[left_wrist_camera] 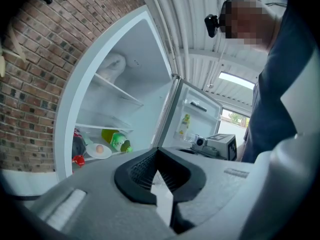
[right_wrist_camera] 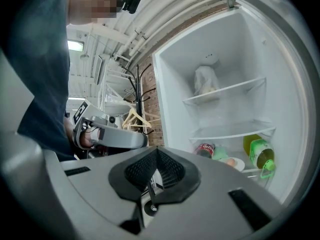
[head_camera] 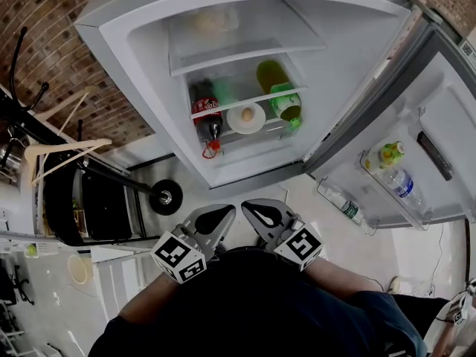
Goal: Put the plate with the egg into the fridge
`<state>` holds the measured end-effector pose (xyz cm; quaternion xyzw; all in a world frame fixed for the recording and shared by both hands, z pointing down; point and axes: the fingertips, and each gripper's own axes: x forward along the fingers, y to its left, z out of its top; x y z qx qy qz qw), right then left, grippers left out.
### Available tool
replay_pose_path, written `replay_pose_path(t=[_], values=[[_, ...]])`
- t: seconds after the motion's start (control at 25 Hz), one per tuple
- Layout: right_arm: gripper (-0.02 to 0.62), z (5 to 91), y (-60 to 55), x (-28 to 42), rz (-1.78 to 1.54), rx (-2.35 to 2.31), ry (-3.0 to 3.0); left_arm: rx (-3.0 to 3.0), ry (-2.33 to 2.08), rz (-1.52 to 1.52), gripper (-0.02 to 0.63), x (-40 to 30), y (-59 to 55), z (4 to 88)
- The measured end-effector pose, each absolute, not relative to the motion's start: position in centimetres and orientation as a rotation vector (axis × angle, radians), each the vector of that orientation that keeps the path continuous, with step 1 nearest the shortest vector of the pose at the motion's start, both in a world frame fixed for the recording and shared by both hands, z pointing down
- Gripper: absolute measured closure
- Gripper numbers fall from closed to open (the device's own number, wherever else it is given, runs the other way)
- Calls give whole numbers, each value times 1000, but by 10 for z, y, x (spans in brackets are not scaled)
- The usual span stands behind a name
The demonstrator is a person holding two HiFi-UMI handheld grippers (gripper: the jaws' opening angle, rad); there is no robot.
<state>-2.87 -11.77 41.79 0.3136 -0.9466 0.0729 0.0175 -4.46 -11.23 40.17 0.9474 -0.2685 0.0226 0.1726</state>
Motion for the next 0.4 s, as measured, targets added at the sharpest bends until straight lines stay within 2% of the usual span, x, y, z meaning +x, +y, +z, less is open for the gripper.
replay_pose_path(t=[0.4], values=[[586, 419, -118, -26, 237, 975, -2936, 2687, -772, 67, 601, -43, -114, 402]])
